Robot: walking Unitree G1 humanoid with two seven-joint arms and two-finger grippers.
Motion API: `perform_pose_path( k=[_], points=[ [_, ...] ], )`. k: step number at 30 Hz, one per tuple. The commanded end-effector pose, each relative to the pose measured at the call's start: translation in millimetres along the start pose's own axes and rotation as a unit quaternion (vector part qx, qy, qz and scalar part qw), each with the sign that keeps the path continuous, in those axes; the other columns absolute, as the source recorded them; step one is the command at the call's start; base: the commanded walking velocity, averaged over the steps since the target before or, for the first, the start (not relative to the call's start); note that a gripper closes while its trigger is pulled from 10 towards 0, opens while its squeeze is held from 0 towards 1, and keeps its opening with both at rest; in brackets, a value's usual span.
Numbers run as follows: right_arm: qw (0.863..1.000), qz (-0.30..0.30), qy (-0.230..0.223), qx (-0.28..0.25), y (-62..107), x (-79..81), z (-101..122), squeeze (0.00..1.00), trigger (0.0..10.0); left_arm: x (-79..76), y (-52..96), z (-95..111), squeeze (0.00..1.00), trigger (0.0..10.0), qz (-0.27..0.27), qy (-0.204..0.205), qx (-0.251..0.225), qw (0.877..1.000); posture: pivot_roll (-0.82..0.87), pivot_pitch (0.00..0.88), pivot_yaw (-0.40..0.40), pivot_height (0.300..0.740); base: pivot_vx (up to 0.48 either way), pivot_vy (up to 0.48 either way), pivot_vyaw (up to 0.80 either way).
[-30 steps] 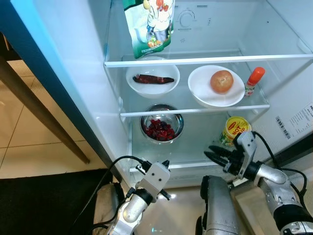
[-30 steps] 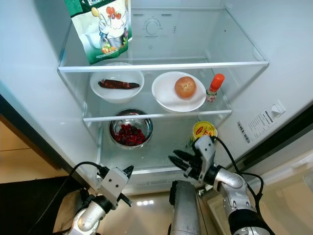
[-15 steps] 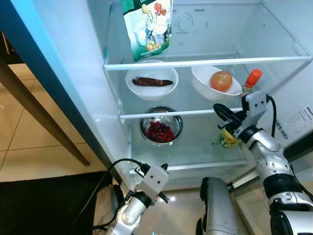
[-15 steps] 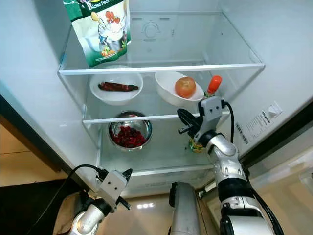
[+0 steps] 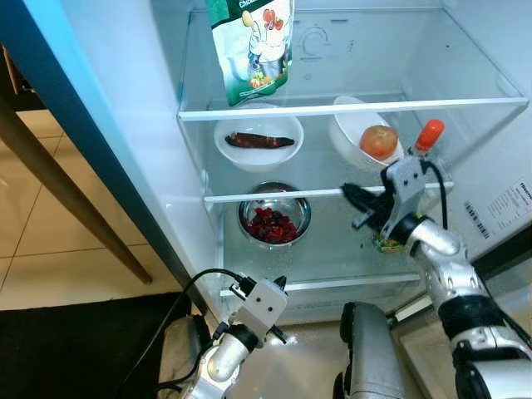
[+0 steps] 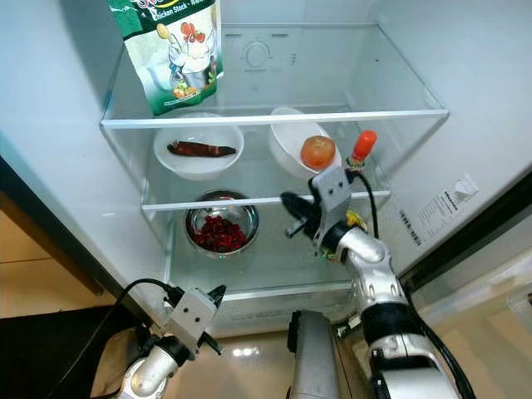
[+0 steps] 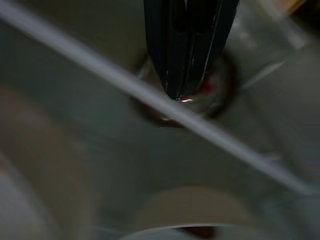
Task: Restocking fridge
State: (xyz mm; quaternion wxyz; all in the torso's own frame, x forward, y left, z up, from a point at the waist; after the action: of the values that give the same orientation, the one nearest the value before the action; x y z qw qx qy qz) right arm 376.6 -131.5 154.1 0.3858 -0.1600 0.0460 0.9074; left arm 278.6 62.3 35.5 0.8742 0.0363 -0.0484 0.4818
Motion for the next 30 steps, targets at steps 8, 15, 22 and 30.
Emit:
perform_pose_path(
  k=[8,15,22,30],
  points=[
    [0.979,0.013,-0.079,-0.188,24.1,-21.6,82,0.0,10.0,-4.8,2.8,-8,0.0,10.0,-0.01,0.0,0.015,1.0,-0.05,0.185,-0.026,0.415,0.0,0.0,0.0],
    [0.994,-0.032,-0.015,-0.104,9.1,-38.3,70,1.0,10.0,-5.7,0.9,-8,0.0,10.0,-0.013,0.0,0.014,1.0,-0.05,0.182,-0.025,0.415,0.0,0.0,0.0],
    [0.998,0.005,0.028,-0.054,6.6,-23.7,65,1.0,10.0,-5.8,0.3,-8,0.0,10.0,-0.013,0.0,0.013,1.0,-0.05,0.181,-0.026,0.415,0.0,0.0,0.0],
    [0.996,-0.028,0.079,-0.01,4.6,-35.3,59,1.0,10.0,-7.8,-0.9,-8,0.0,10.0,-0.016,0.001,0.011,1.0,-0.05,0.181,-0.026,0.415,0.0,0.0,0.0]
  ],
)
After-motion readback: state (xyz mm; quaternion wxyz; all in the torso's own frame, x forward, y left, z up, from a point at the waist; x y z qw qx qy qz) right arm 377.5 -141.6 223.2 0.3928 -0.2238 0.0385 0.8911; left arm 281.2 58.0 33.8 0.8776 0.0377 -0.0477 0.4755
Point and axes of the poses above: a point about 5 cm out from each wrist's last joint towards the gripper, its own y axis pointing back from the gripper into the wrist, its own z axis along the axis of the wrist's last joint, x = y × z, the point moved 4 cm from there along -y, pointing out of the wrist towards the gripper, and after that the axes turned 10 degrees about y, right-handed, at the moved point
